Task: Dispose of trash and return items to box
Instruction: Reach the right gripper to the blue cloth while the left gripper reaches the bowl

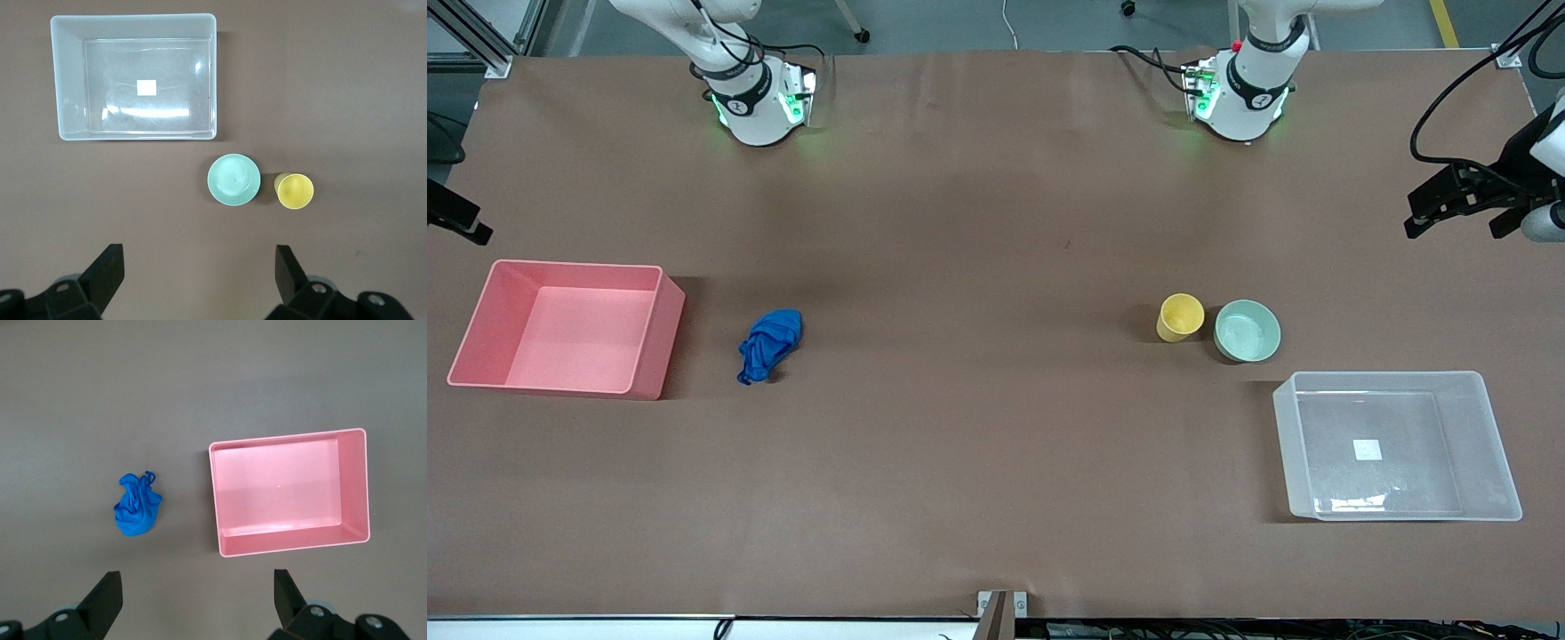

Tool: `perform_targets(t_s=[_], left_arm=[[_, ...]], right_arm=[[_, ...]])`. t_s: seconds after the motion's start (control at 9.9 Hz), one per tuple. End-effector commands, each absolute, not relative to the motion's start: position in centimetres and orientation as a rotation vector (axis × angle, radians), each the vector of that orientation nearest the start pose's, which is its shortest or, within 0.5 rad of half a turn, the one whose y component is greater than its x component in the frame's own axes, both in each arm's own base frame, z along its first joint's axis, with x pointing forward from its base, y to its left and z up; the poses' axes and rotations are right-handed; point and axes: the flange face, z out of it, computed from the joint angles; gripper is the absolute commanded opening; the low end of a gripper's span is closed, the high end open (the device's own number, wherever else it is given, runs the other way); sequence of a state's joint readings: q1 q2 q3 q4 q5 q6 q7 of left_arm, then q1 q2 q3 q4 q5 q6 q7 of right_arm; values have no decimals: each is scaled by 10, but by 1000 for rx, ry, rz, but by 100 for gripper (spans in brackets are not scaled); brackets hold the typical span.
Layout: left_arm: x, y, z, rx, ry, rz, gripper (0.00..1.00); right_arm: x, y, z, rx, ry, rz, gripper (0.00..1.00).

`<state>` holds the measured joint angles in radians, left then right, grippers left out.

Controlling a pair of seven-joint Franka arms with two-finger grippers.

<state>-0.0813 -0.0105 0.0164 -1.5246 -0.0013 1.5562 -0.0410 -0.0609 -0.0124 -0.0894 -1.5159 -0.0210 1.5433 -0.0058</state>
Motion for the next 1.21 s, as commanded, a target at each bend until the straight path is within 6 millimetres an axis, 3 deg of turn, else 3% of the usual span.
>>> perform_targets(t_s=[0.0,0.3,0.4,0.61,0.71,0.81,1.11], left_arm=[[549,-37,636,-3135,29,-17,100],[549,-37,627,-3152,7,13,98],[550,-38,609,-3153,11,32,98],[549,-41,544,-3153,20,21,98],[547,-42,505,-3155,49,-3,98],[542,-42,464,-3154,60,-25,99],[510,-39,331,-3153,47,-165,98]], right_arm=[[539,-84,663,-3155,222,-82,100],[538,-84,662,-3154,220,-70,100],[539,-82,659,-3153,217,-61,100],[545,-75,653,-3151,199,-61,100],[555,-62,631,-3153,158,3,100],[569,-44,591,-3154,108,58,100],[584,6,440,-3158,-16,7,100]])
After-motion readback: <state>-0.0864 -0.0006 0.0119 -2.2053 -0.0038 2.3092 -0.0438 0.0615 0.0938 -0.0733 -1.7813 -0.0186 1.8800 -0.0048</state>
